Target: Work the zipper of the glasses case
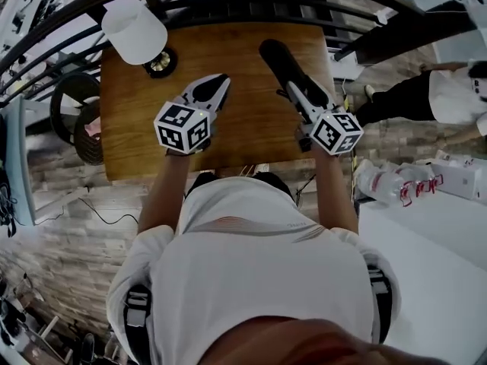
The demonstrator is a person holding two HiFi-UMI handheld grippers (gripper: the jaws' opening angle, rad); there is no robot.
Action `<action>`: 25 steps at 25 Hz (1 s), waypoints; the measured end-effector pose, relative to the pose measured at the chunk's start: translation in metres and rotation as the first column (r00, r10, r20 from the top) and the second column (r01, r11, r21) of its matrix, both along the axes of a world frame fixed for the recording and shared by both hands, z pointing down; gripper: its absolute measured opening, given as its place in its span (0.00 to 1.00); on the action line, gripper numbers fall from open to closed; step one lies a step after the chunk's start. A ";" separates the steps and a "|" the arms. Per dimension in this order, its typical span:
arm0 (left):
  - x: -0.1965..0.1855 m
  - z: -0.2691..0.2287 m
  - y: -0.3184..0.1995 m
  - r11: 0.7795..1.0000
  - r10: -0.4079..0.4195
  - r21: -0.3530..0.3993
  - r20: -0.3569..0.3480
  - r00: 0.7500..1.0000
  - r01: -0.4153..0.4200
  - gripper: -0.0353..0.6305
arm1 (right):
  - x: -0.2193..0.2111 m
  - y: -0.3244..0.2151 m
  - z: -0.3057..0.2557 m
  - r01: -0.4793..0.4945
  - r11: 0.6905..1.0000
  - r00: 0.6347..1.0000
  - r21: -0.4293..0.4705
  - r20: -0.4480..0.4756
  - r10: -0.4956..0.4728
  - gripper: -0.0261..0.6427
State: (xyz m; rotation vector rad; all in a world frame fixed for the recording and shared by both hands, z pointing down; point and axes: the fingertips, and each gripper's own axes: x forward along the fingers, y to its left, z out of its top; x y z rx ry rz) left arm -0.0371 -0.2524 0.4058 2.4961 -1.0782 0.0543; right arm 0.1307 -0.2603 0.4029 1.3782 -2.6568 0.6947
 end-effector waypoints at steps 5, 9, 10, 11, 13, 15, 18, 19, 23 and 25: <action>0.006 -0.018 0.012 1.000 0.008 0.024 -0.055 0.998 -0.006 0.10 | -0.001 0.019 -0.015 0.013 1.000 0.997 0.003 0.071 -0.013 0.45; 0.016 -0.029 0.018 0.996 0.086 0.010 -0.193 0.977 -0.086 0.10 | 0.000 0.027 -0.033 0.046 0.999 0.985 -0.005 0.167 -0.045 0.45; 0.021 -0.032 0.021 0.993 0.120 0.008 -0.229 0.966 -0.122 0.13 | 0.000 0.029 -0.038 0.060 0.998 0.977 -0.008 0.203 -0.057 0.45; 0.027 -0.034 0.025 0.987 0.159 0.011 -0.256 0.953 -0.161 0.24 | 0.000 0.032 -0.044 0.076 0.997 0.968 -0.009 0.242 -0.072 0.45; 0.038 -0.041 0.031 0.969 0.240 0.017 -0.313 0.919 -0.247 0.34 | -0.001 0.036 -0.056 0.113 0.994 0.943 -0.008 0.317 -0.104 0.45; 0.049 -0.053 0.037 0.943 0.311 0.018 -0.406 0.860 -0.333 0.47 | -0.005 0.041 -0.068 0.160 0.987 0.910 -0.009 0.388 -0.144 0.45; 0.063 -0.073 0.043 0.906 0.379 0.046 -0.528 0.760 -0.420 0.52 | -0.017 0.051 -0.085 0.256 0.967 0.853 -0.003 0.471 -0.225 0.45; 0.067 -0.080 0.043 0.898 0.396 0.063 -0.550 0.735 -0.436 0.53 | -0.021 0.054 -0.089 0.285 0.958 0.835 0.001 0.492 -0.249 0.45; 0.077 -0.102 0.039 0.886 0.423 0.114 -0.598 0.680 -0.450 0.55 | -0.030 0.063 -0.099 0.351 0.936 0.765 0.020 0.571 -0.299 0.45; 0.081 -0.108 0.038 0.883 0.427 0.125 -0.613 0.664 -0.452 0.55 | -0.030 0.068 -0.101 0.373 0.928 0.739 0.026 0.596 -0.313 0.45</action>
